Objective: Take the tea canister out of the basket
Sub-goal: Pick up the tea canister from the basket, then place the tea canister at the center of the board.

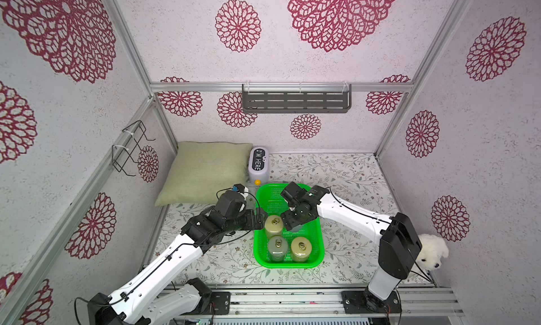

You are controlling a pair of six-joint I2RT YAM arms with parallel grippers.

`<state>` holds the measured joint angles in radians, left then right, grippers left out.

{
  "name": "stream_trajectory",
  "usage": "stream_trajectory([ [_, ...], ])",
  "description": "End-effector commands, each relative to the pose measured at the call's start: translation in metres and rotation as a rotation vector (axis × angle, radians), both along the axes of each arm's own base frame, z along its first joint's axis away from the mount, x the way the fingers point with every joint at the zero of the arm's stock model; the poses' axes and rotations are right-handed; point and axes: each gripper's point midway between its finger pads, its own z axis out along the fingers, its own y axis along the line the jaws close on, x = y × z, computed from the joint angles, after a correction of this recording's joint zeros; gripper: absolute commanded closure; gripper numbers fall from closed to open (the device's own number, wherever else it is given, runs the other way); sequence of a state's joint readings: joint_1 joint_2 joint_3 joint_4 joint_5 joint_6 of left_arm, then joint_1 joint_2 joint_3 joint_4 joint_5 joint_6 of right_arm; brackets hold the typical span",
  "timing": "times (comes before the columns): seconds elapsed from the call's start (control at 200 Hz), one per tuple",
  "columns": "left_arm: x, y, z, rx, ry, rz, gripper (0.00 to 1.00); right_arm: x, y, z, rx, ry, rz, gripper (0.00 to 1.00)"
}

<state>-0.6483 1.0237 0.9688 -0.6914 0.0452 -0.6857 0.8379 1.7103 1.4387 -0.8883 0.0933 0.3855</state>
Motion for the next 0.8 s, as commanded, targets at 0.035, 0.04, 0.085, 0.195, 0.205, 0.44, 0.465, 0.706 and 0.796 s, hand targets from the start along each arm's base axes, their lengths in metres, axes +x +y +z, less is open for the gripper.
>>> stream_trajectory([
  [0.035,-0.004,-0.007,0.008,-0.037,-0.028,-0.031,0.03,0.016,-0.022,0.062,0.062,-0.114,-0.063,0.3],
  [0.04,-0.004,-0.007,0.008,-0.038,-0.028,-0.03,0.03,0.017,-0.022,0.062,0.063,-0.116,-0.064,0.3],
  [0.085,-0.004,-0.007,0.008,-0.039,-0.029,-0.028,0.03,0.019,-0.028,0.068,0.071,-0.122,-0.077,0.3],
  [0.195,-0.005,-0.007,0.01,-0.043,-0.033,-0.032,0.03,0.027,-0.044,0.079,0.096,-0.131,-0.118,0.3],
  [0.205,-0.005,-0.007,0.009,-0.042,-0.031,-0.031,0.03,0.027,-0.046,0.08,0.098,-0.132,-0.121,0.3],
  [0.44,-0.008,-0.008,0.012,-0.05,-0.038,-0.041,0.03,0.043,-0.096,0.106,0.118,-0.183,-0.232,0.3],
  [0.465,-0.008,-0.009,0.012,-0.052,-0.04,-0.042,0.03,0.043,-0.101,0.105,0.112,-0.185,-0.242,0.3],
  [0.706,-0.011,-0.01,0.014,-0.055,-0.049,-0.054,0.03,0.038,-0.144,0.086,0.066,-0.169,-0.339,0.3],
  [0.796,-0.012,-0.011,0.015,-0.055,-0.051,-0.058,0.03,0.031,-0.153,0.069,0.054,-0.138,-0.362,0.3],
])
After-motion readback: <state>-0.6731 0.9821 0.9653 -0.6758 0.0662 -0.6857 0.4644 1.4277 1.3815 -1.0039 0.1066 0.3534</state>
